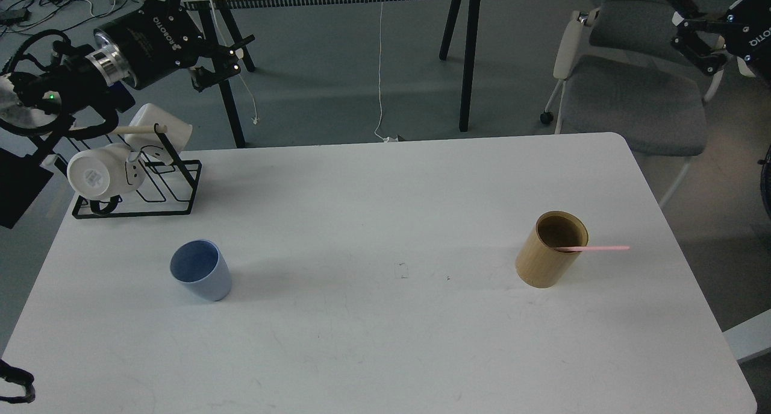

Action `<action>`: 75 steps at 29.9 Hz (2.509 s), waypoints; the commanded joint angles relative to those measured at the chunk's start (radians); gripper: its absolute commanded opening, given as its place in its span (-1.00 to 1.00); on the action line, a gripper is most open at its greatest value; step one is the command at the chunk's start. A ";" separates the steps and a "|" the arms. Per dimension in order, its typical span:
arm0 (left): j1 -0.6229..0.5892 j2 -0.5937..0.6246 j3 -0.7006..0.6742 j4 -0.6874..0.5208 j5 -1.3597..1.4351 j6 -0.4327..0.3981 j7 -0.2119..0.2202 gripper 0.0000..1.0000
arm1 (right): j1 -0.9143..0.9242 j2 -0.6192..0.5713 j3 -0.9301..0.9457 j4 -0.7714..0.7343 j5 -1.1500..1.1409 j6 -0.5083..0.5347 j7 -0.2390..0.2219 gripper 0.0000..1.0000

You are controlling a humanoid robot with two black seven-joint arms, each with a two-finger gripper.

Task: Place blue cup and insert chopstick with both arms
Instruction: 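Lower the left arm from its raised pose toward the blue cup, then close the left gripper around the blue cup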

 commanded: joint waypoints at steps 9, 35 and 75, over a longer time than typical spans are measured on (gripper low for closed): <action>0.042 0.010 -0.015 0.048 -0.009 0.000 -0.046 1.00 | -0.016 -0.003 0.000 -0.006 0.000 0.000 0.001 0.99; 0.011 -0.001 -0.090 -0.211 0.858 0.000 -0.207 1.00 | -0.044 0.014 -0.002 -0.011 -0.003 0.000 0.001 0.99; 0.347 0.460 0.022 -0.665 2.282 0.000 -0.869 0.99 | -0.110 -0.018 0.005 -0.042 -0.003 0.000 0.008 0.99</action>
